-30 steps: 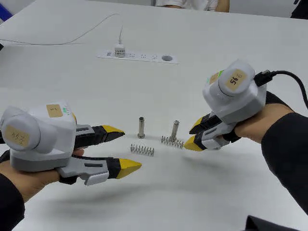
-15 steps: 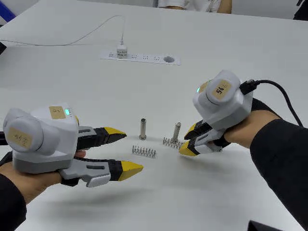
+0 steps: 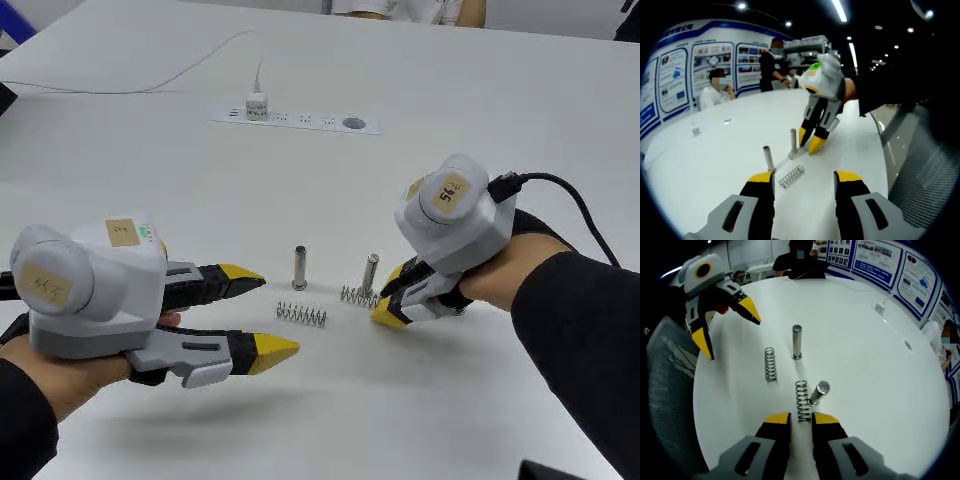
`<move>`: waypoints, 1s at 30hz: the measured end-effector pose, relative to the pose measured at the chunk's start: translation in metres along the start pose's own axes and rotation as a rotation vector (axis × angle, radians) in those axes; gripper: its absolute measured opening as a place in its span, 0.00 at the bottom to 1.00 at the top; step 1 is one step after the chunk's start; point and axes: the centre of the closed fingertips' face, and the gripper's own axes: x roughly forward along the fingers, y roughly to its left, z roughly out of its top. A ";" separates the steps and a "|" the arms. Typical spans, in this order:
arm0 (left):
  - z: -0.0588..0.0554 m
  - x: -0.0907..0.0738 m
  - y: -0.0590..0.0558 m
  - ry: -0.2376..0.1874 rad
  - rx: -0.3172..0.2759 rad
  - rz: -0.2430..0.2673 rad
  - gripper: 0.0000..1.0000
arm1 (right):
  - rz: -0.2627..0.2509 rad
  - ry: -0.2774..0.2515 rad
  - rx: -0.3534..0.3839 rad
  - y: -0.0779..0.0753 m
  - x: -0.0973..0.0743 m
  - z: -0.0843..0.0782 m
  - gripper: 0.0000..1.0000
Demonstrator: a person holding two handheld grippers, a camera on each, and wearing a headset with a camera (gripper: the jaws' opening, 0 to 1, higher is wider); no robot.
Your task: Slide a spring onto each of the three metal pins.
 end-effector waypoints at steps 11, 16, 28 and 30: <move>0.000 0.001 -0.001 -0.002 0.001 -0.003 0.47 | 0.011 -0.005 0.020 0.001 0.001 0.001 0.13; -0.001 0.001 -0.001 0.000 -0.005 -0.005 0.48 | 0.014 -0.005 0.030 0.002 0.001 0.000 0.12; 0.000 0.006 -0.004 0.005 -0.004 -0.019 0.49 | 0.041 -0.003 0.012 0.017 -0.014 0.001 0.12; 0.000 0.007 -0.005 0.007 -0.004 -0.024 0.49 | 0.043 -0.001 0.001 0.020 -0.018 0.003 0.12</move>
